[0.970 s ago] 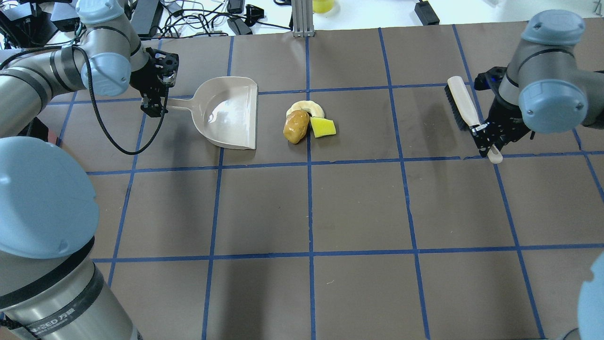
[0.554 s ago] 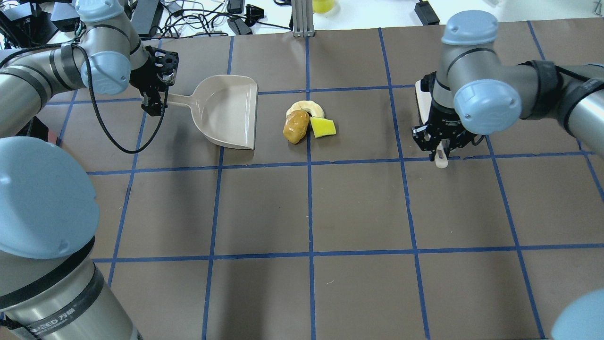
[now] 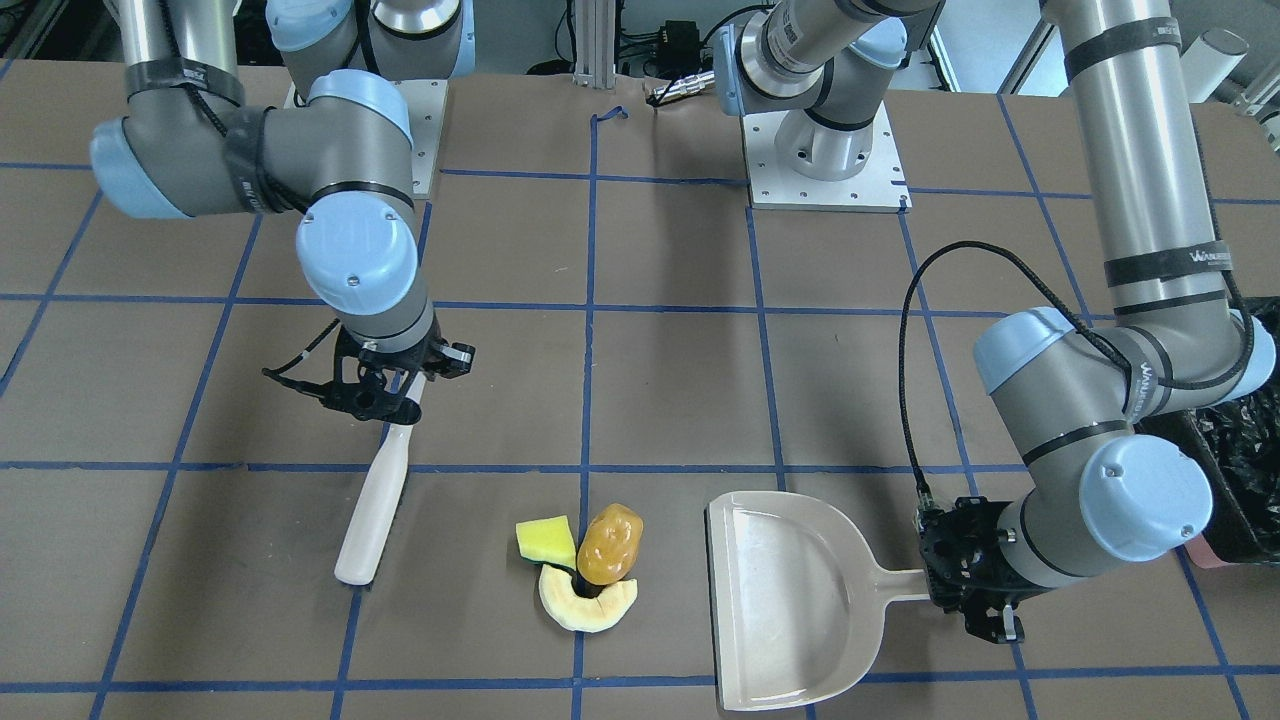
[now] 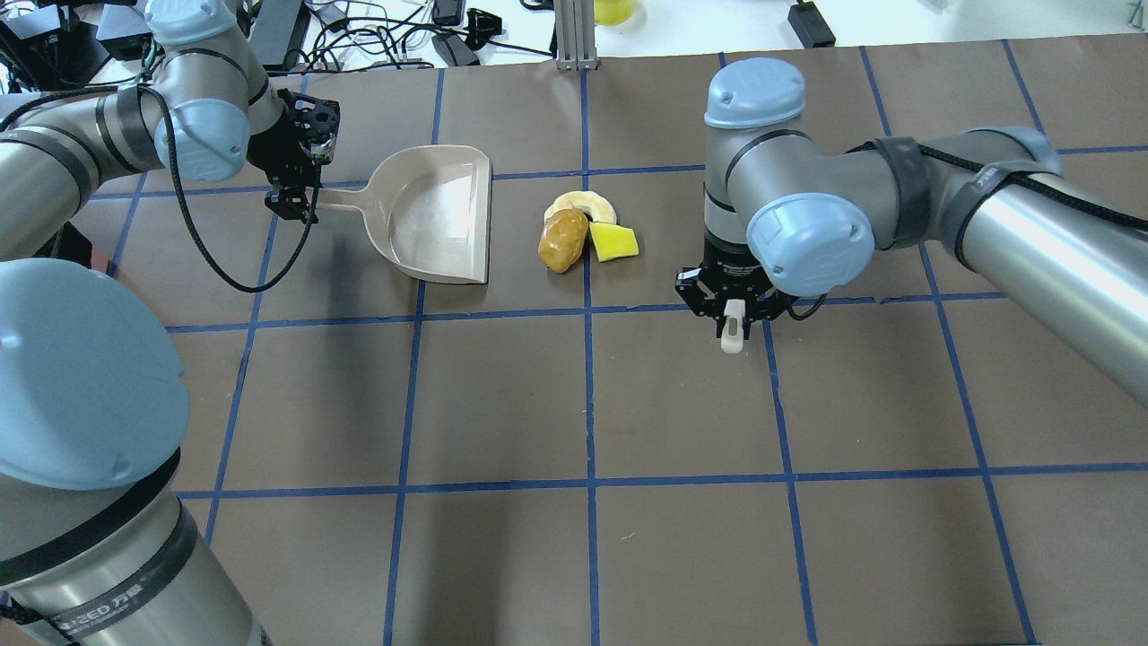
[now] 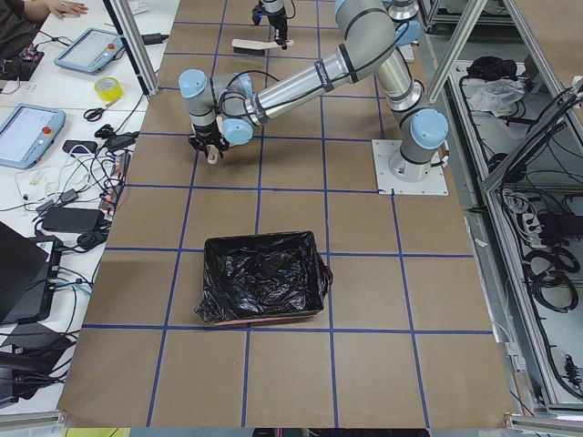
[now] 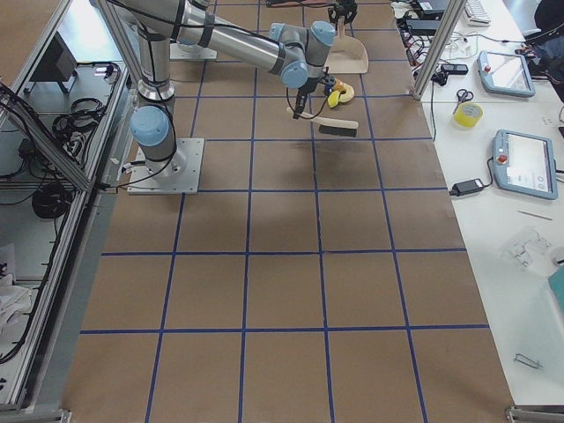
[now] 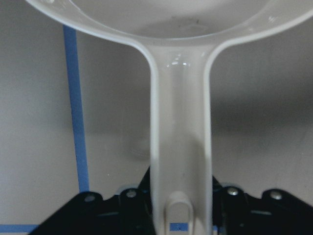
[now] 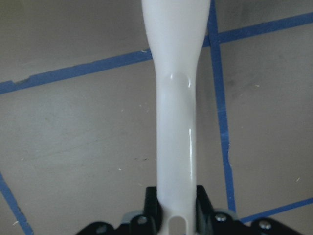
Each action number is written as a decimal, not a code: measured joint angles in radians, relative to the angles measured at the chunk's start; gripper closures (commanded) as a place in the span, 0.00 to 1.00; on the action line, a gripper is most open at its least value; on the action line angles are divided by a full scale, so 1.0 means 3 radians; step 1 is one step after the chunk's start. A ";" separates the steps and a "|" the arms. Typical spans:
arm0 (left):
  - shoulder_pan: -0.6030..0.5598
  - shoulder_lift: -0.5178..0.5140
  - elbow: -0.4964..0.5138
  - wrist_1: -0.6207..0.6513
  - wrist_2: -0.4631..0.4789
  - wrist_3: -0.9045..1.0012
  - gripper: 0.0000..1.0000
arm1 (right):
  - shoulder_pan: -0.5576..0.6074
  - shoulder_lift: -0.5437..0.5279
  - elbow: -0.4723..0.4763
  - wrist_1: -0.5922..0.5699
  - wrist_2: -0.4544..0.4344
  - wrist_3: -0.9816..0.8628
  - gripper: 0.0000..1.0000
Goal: Sweep and dump trash into bin
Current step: 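Carry the brush with the right gripper toward the trash pile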
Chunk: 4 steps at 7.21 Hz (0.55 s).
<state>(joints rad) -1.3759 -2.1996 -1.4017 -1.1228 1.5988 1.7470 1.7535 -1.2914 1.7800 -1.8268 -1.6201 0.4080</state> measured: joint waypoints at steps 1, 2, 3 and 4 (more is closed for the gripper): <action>-0.0009 -0.0003 0.0002 0.0000 -0.0003 -0.0019 0.04 | 0.0084 0.0008 -0.0021 0.0007 0.0056 0.0192 1.00; -0.0023 -0.0004 0.0005 -0.0001 -0.0009 -0.0054 0.05 | 0.0124 0.0012 -0.0037 0.0008 0.0162 0.0406 1.00; -0.0034 -0.0005 0.0007 -0.0008 -0.0021 -0.0102 0.11 | 0.0154 0.0014 -0.0049 0.0001 0.0271 0.0632 1.00; -0.0045 -0.0005 0.0006 -0.0019 -0.0036 -0.0159 0.32 | 0.0194 0.0020 -0.0067 -0.0009 0.0330 0.0815 1.00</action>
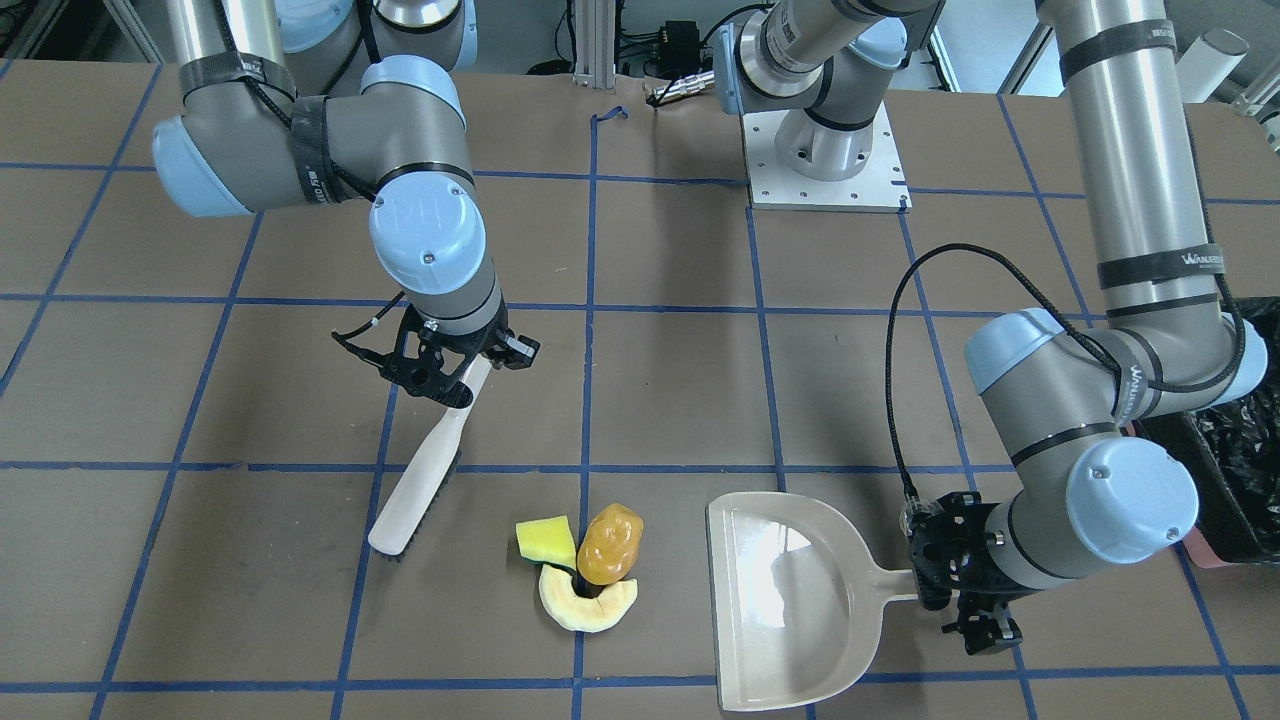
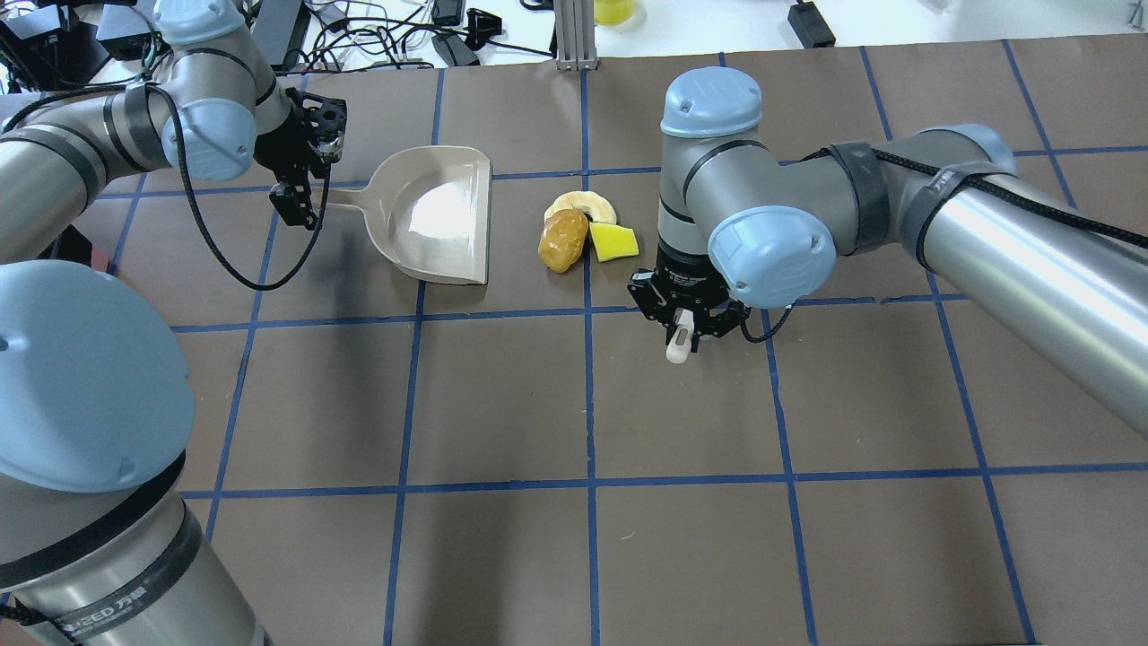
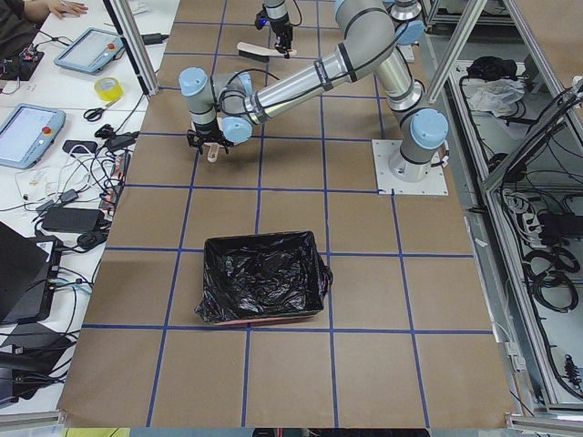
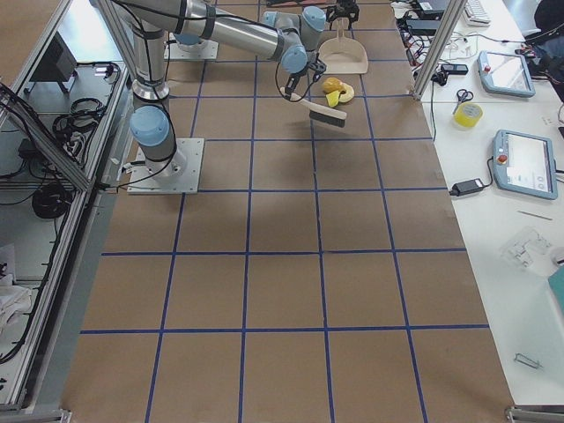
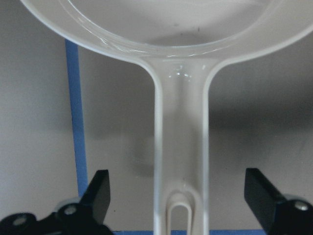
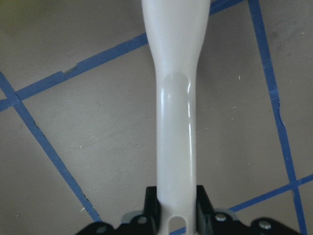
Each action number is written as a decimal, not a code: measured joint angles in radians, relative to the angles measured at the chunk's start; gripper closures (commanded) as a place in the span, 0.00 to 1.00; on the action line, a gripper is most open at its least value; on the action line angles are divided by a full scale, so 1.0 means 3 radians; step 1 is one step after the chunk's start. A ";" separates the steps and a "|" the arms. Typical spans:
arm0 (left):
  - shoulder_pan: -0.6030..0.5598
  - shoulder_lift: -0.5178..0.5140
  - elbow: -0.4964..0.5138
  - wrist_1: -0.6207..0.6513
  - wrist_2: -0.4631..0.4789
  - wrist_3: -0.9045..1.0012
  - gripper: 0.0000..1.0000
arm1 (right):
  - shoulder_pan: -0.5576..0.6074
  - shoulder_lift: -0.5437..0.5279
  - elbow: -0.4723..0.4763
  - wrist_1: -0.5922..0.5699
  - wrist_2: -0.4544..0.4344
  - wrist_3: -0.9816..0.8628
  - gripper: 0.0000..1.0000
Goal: Sweep and dump trash into bin
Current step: 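Carry the brush with the right gripper toward the trash pile, then sweep the trash with the brush toward the dustpan held by the left gripper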
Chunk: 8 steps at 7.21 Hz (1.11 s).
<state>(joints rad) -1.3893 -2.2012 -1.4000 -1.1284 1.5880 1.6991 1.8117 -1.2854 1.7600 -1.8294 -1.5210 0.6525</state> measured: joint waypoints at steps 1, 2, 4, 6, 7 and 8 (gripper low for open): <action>-0.0004 0.0001 -0.0005 -0.0006 -0.0010 -0.0034 0.53 | 0.0054 0.0020 -0.0038 -0.0005 0.0040 0.0096 1.00; -0.0007 0.0004 -0.0007 -0.0012 -0.0010 -0.0048 0.65 | 0.0131 0.0081 -0.0107 -0.0008 0.0073 0.0154 1.00; -0.0011 0.0014 -0.0009 -0.0021 0.0001 -0.0057 0.83 | 0.0274 0.0282 -0.0312 -0.0014 0.0094 0.0215 1.00; -0.0013 0.0020 -0.0003 -0.0022 0.0004 -0.0057 0.96 | 0.0320 0.0391 -0.0415 -0.0017 0.0102 0.0277 1.00; -0.0015 0.0023 -0.0002 -0.0022 0.0004 -0.0058 1.00 | 0.0343 0.0422 -0.0427 -0.0020 0.0104 0.0299 1.00; -0.0016 0.0027 -0.0002 -0.0022 0.0004 -0.0059 1.00 | 0.0369 0.0454 -0.0433 -0.0023 0.0105 0.0312 1.00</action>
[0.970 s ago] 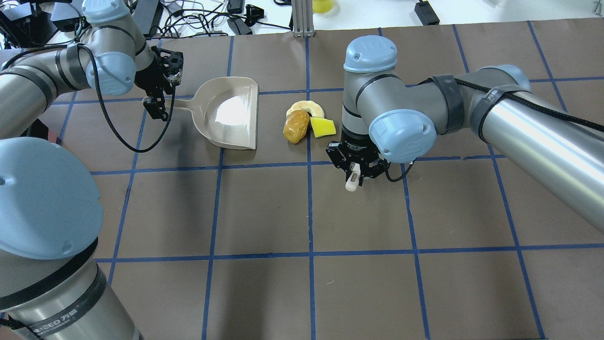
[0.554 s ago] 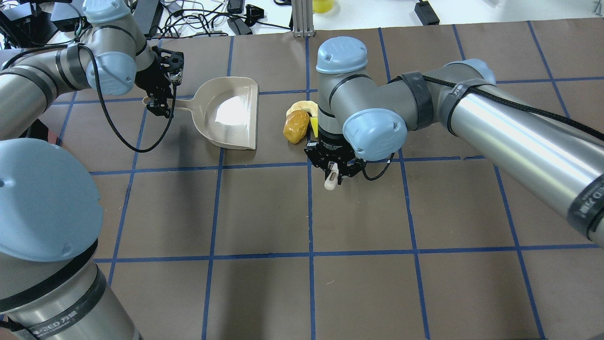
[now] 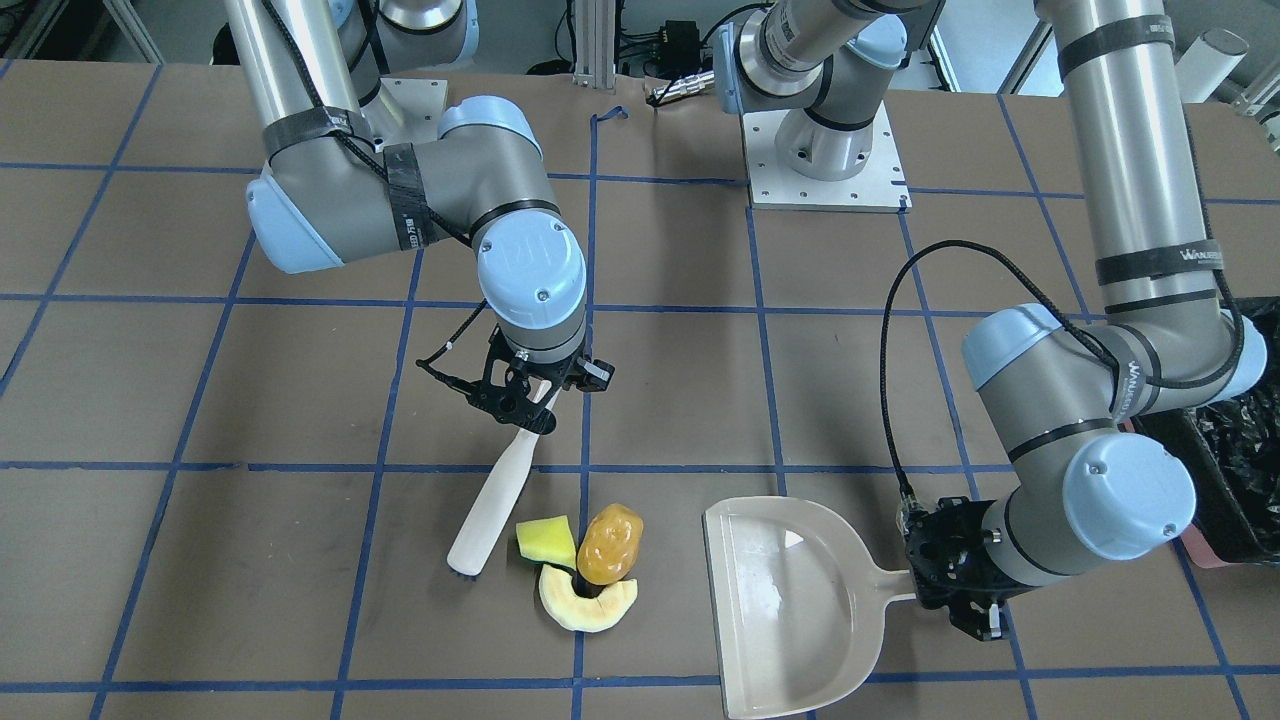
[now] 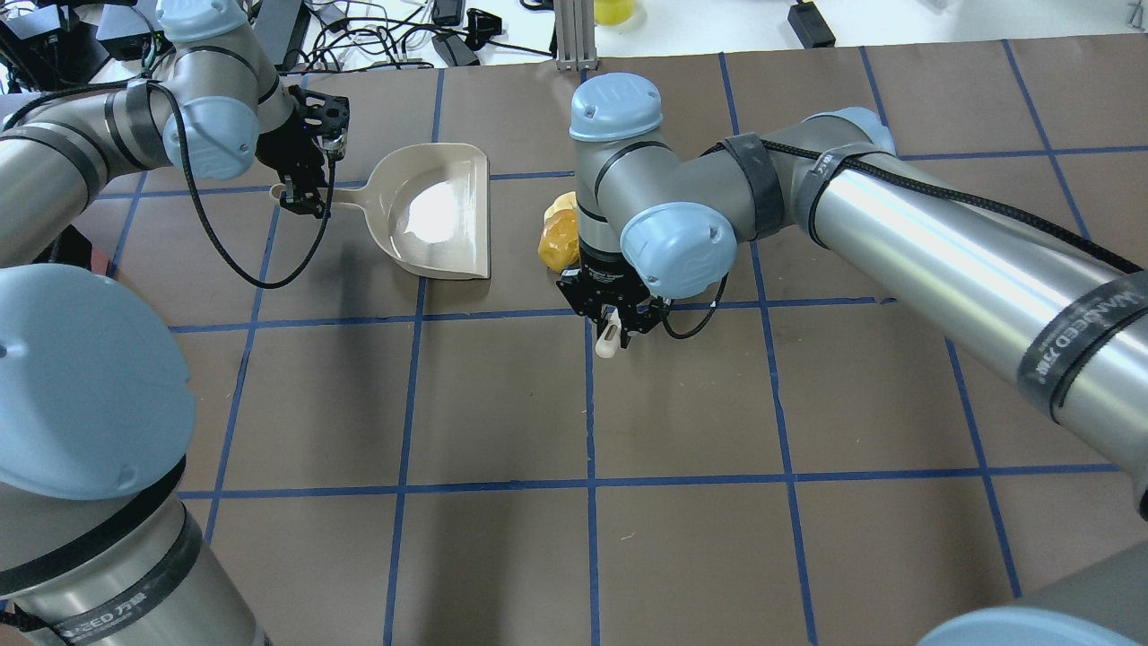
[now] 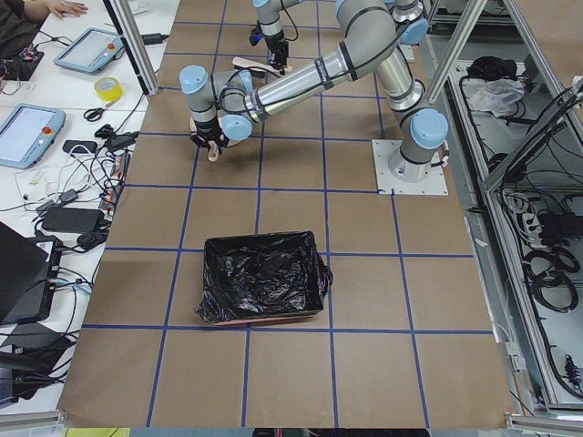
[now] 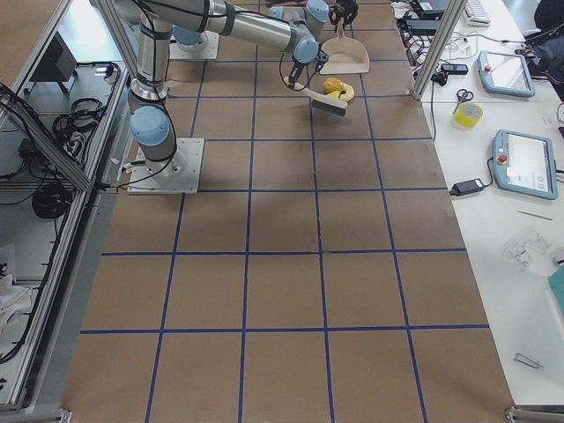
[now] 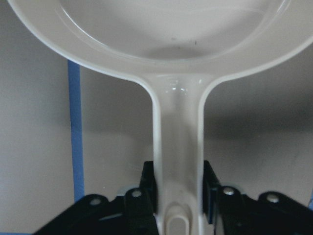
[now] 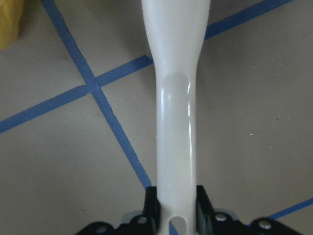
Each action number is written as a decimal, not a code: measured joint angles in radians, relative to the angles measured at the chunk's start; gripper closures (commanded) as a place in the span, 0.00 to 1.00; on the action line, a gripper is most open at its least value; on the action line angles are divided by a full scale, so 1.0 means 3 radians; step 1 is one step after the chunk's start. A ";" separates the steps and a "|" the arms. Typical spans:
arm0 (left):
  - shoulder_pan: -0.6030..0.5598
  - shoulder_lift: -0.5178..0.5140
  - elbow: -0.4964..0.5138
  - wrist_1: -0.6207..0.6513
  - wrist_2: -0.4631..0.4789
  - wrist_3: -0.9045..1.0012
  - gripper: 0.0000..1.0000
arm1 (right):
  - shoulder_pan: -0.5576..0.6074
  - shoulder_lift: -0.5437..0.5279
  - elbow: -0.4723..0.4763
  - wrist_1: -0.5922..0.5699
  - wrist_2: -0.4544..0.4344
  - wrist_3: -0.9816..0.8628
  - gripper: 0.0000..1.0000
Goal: Sweep and dump trash into bin
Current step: 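Sweep the trash with the brush toward the dustpan held by the left gripper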
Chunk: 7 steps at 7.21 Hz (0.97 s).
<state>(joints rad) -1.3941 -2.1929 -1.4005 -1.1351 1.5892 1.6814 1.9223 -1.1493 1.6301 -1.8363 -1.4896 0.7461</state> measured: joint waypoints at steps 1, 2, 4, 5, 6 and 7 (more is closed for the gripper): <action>-0.0001 0.0004 0.0000 0.0000 0.0001 0.0001 1.00 | 0.0020 0.0030 -0.0002 -0.0003 -0.0001 0.0005 1.00; -0.0012 0.0006 0.0001 0.0000 0.0013 0.0003 1.00 | 0.0030 0.0061 -0.0010 -0.0007 -0.0003 0.0007 1.00; -0.0103 0.0007 0.0011 0.0003 0.0128 0.0008 1.00 | 0.0081 0.0187 -0.0156 -0.0009 -0.0001 0.0057 1.00; -0.0133 0.0005 0.0015 0.0004 0.0164 0.0009 1.00 | 0.0123 0.0284 -0.0279 -0.0006 -0.0001 0.0075 1.00; -0.0148 0.0002 0.0018 0.0005 0.0182 0.0009 1.00 | 0.0178 0.0366 -0.0385 -0.0004 -0.0002 0.0079 1.00; -0.0155 0.0000 0.0018 0.0005 0.0190 0.0010 1.00 | 0.0251 0.0413 -0.0464 -0.0007 -0.0001 0.0078 1.00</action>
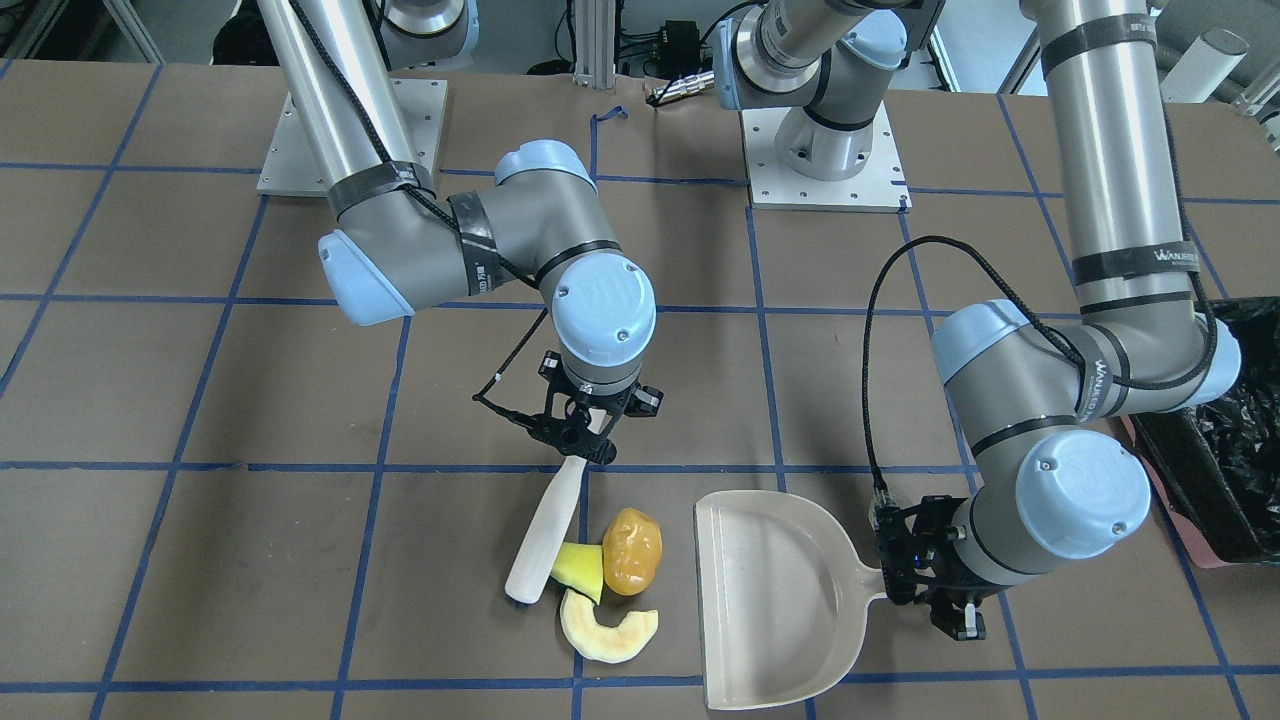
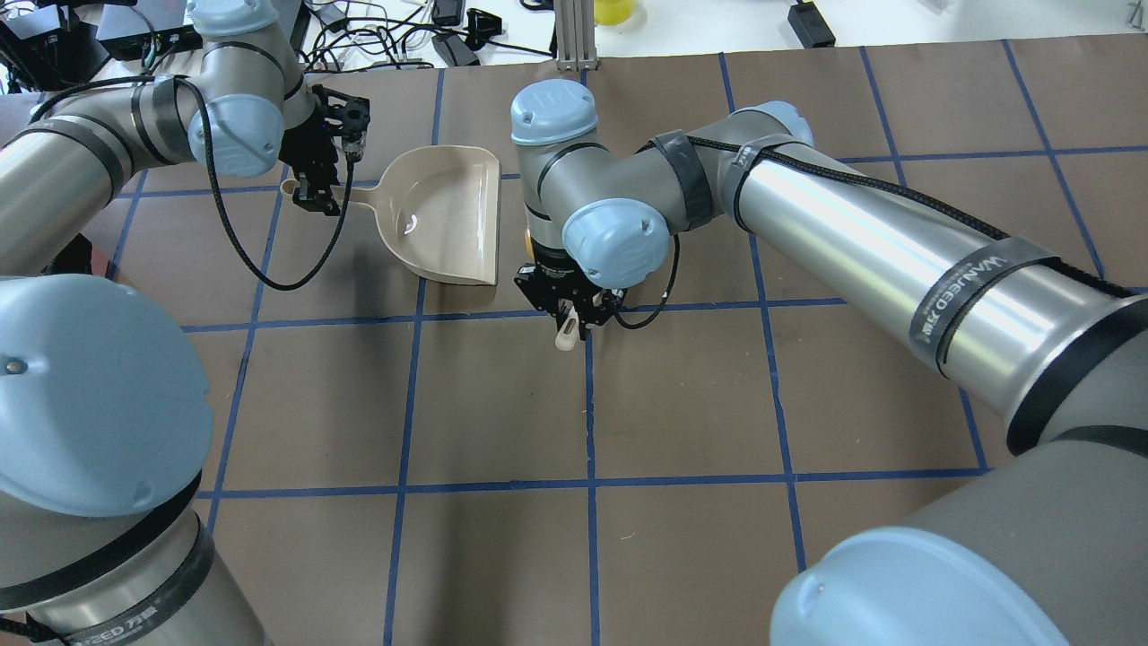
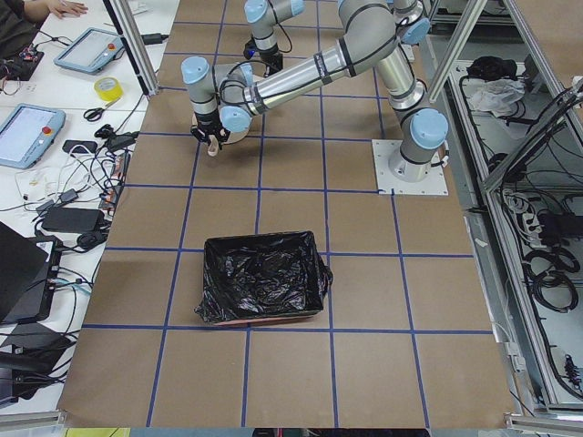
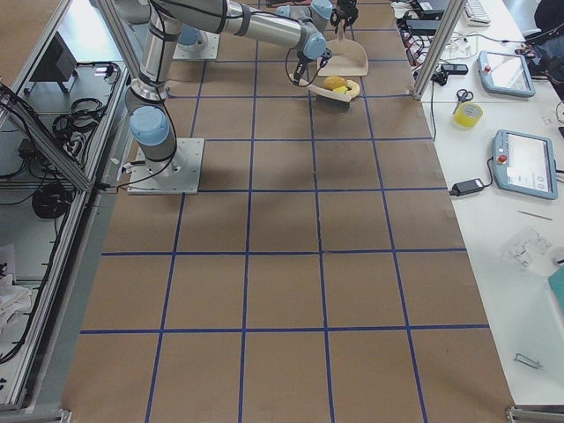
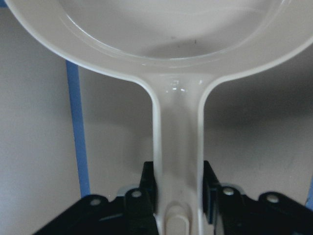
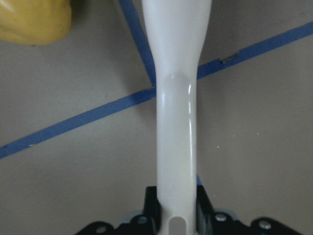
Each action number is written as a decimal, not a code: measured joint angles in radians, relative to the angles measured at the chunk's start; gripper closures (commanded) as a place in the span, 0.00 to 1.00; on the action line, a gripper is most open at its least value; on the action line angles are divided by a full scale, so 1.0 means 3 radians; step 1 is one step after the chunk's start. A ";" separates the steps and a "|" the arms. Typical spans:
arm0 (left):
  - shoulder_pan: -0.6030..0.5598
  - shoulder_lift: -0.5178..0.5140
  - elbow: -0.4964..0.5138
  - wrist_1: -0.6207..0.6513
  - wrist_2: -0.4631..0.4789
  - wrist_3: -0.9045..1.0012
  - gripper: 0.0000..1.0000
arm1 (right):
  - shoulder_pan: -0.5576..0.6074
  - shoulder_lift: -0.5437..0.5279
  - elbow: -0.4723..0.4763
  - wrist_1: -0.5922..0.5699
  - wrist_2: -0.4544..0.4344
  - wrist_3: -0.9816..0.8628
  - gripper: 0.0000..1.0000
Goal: Sweep and dump trash into bin
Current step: 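Sweep the trash with the brush toward the dustpan held by the left gripper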
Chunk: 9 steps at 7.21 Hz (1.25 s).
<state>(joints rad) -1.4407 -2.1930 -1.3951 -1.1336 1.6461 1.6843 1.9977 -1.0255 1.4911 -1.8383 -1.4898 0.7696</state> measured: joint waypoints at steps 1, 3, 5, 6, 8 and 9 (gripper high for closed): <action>-0.0004 -0.0003 -0.0001 0.0000 0.0003 0.0000 1.00 | 0.0057 0.0020 -0.0054 -0.0002 0.0010 -0.0007 1.00; -0.0006 -0.0006 0.0000 0.0000 0.0003 0.0000 1.00 | 0.0153 0.0052 -0.0133 -0.0046 0.0099 -0.0035 1.00; -0.0008 -0.0007 0.0002 0.0000 0.0000 0.0000 1.00 | 0.0188 0.0110 -0.0196 -0.0132 0.0126 -0.0087 1.00; -0.0007 -0.0007 0.0002 0.0000 -0.0001 0.0000 1.00 | 0.0195 0.0127 -0.0225 -0.0144 0.0129 -0.0147 1.00; -0.0006 -0.0007 0.0002 0.0000 -0.0005 0.0000 1.00 | 0.0243 0.0133 -0.0259 -0.0144 0.0135 -0.0288 1.00; -0.0005 -0.0007 0.0002 0.0000 -0.0005 0.0000 1.00 | 0.0328 0.0137 -0.0263 -0.0160 0.0137 -0.0333 1.00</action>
<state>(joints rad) -1.4422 -2.1951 -1.3944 -1.1336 1.6445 1.6843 2.0959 -0.9845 1.4121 -1.8862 -1.4487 0.6698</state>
